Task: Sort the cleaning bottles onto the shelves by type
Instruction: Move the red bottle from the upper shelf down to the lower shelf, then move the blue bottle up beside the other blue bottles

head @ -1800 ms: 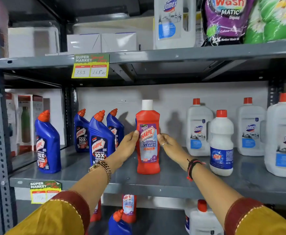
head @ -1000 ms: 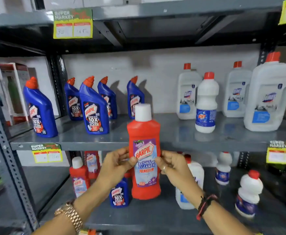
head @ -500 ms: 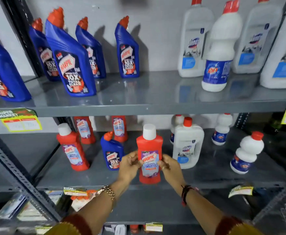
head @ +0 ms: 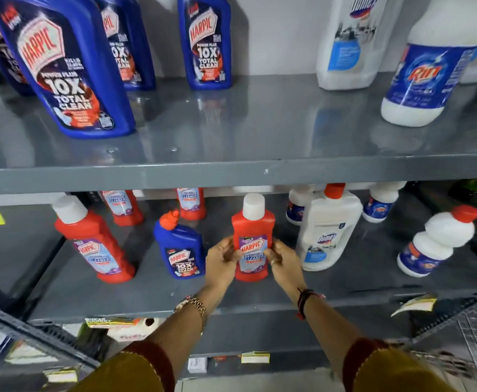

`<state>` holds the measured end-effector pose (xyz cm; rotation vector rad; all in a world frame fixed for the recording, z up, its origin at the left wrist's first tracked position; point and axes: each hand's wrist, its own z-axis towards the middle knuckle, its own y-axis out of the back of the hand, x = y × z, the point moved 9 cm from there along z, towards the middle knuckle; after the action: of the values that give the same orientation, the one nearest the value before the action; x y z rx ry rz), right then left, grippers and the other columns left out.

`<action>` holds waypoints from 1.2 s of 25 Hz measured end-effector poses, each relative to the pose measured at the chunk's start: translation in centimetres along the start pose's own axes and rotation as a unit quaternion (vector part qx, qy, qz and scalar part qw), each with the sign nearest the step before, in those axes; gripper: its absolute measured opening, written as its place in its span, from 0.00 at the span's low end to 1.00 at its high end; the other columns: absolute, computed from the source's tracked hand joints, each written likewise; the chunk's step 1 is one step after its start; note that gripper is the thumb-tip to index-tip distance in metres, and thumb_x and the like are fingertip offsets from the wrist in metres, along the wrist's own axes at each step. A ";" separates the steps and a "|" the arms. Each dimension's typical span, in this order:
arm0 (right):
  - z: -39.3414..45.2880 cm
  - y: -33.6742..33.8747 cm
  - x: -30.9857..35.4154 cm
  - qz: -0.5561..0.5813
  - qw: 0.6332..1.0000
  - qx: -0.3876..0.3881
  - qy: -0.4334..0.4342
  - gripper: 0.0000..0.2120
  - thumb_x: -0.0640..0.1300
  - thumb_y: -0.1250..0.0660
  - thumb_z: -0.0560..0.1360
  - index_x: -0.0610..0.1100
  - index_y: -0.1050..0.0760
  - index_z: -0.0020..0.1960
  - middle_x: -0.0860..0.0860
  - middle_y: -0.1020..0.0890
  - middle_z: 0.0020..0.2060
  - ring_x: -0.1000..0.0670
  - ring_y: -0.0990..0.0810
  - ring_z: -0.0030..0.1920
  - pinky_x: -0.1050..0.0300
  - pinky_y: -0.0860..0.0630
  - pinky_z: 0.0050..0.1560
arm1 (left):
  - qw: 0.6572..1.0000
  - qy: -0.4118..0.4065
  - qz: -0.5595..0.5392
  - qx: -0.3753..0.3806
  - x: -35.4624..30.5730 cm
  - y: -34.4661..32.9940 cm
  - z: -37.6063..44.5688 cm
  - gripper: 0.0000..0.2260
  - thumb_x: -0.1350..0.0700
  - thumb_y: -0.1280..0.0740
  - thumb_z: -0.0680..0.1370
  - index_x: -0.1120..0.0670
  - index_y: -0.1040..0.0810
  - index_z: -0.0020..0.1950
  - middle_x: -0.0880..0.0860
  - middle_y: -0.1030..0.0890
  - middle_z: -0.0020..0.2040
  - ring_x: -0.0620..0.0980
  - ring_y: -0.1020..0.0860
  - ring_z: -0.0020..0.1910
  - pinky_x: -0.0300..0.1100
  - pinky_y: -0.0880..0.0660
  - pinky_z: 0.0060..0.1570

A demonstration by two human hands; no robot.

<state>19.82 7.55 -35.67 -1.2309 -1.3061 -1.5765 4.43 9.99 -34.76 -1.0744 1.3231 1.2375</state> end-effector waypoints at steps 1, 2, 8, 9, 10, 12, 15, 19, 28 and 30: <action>-0.1 -0.1 -0.2 0.005 1.000 0.006 -0.002 0.10 0.38 0.39 0.77 0.43 0.26 0.57 0.51 0.20 0.51 0.58 0.21 0.48 0.76 0.26 0.43 | 1.000 0.000 -0.007 0.000 0.1 0.0 -0.3 0.14 0.65 0.35 0.74 0.51 0.24 0.55 0.48 0.18 0.51 0.41 0.19 0.49 0.33 0.22 0.48; -0.3 0.0 -0.3 0.009 1.000 0.010 -0.004 0.11 0.39 0.38 0.76 0.44 0.26 0.58 0.51 0.20 0.51 0.57 0.21 0.49 0.73 0.25 0.46 | 1.000 0.001 -0.014 -0.003 0.5 0.2 -0.7 0.15 0.65 0.35 0.74 0.53 0.24 0.58 0.47 0.19 0.52 0.38 0.19 0.49 0.30 0.23 0.46; -4.6 0.9 -4.1 -0.079 0.992 -0.042 -0.085 0.09 0.40 0.35 0.74 0.45 0.21 0.53 0.51 0.16 0.46 0.55 0.19 0.46 0.71 0.26 0.45 | 0.994 0.059 0.071 -0.052 8.0 7.2 -4.7 0.15 0.61 0.33 0.74 0.58 0.24 0.61 0.59 0.18 0.57 0.25 0.23 0.43 0.20 0.30 0.48; -5.2 0.1 -4.5 -0.093 0.992 -0.032 -0.085 0.08 0.39 0.36 0.73 0.46 0.20 0.49 0.50 0.15 0.44 0.55 0.18 0.44 0.68 0.24 0.44 | 0.992 0.070 0.077 -0.071 9.0 9.2 -5.2 0.15 0.61 0.33 0.74 0.59 0.23 0.60 0.59 0.18 0.56 0.23 0.24 0.41 0.18 0.30 0.46; -5.6 -1.1 -4.5 -0.095 0.992 -0.011 -0.081 0.08 0.38 0.35 0.73 0.46 0.19 0.46 0.50 0.14 0.42 0.55 0.18 0.42 0.63 0.22 0.46 | 0.990 0.077 0.076 -0.088 9.7 11.1 -5.4 0.14 0.61 0.33 0.74 0.60 0.23 0.59 0.60 0.18 0.55 0.23 0.24 0.39 0.18 0.30 0.45; -5.5 -4.6 -4.0 -0.087 0.993 0.043 -0.070 0.08 0.37 0.35 0.72 0.44 0.19 0.46 0.48 0.14 0.43 0.55 0.17 0.44 0.55 0.19 0.50 | 0.987 0.085 0.068 -0.117 10.4 14.8 -5.3 0.13 0.59 0.32 0.73 0.57 0.23 0.58 0.62 0.18 0.55 0.29 0.21 0.41 0.22 0.27 0.45; -3.9 -9.4 -1.8 -0.090 0.991 0.096 -0.040 0.13 0.34 0.38 0.73 0.40 0.22 0.56 0.46 0.17 0.53 0.51 0.18 0.52 0.55 0.21 0.56 | 0.986 0.081 0.060 -0.133 9.5 17.6 -3.9 0.15 0.61 0.33 0.74 0.58 0.24 0.60 0.61 0.19 0.57 0.52 0.20 0.55 0.36 0.24 0.54; -0.6 -15.0 1.6 -0.048 0.990 0.135 -0.012 0.20 0.37 0.35 0.74 0.40 0.32 0.66 0.51 0.24 0.59 0.53 0.24 0.60 0.67 0.26 0.56 | 0.997 0.031 0.052 -0.058 6.2 17.7 -0.6 0.18 0.68 0.37 0.75 0.67 0.32 0.65 0.58 0.26 0.62 0.41 0.22 0.52 0.22 0.27 0.45; -1.0 -14.3 3.1 -0.103 0.993 0.049 0.010 0.18 0.40 0.29 0.69 0.40 0.27 0.57 0.44 0.16 0.51 0.50 0.19 0.49 0.60 0.24 0.47 | 0.993 0.027 0.117 0.018 4.8 16.0 0.6 0.14 0.64 0.27 0.66 0.58 0.21 0.51 0.57 0.17 0.44 0.50 0.19 0.42 0.56 0.22 0.55; -3.4 -13.0 5.2 -0.088 0.994 0.046 0.039 0.17 0.39 0.28 0.68 0.41 0.26 0.55 0.45 0.16 0.49 0.52 0.19 0.46 0.61 0.23 0.45 | 0.991 -0.005 0.134 0.021 2.6 16.0 -1.4 0.11 0.57 0.26 0.64 0.51 0.20 0.45 0.53 0.15 0.41 0.54 0.18 0.42 0.53 0.21 0.51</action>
<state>5.46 7.23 -34.33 -1.0099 -1.4532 -1.6494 -11.80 10.01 -35.43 -0.8797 1.5164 1.4019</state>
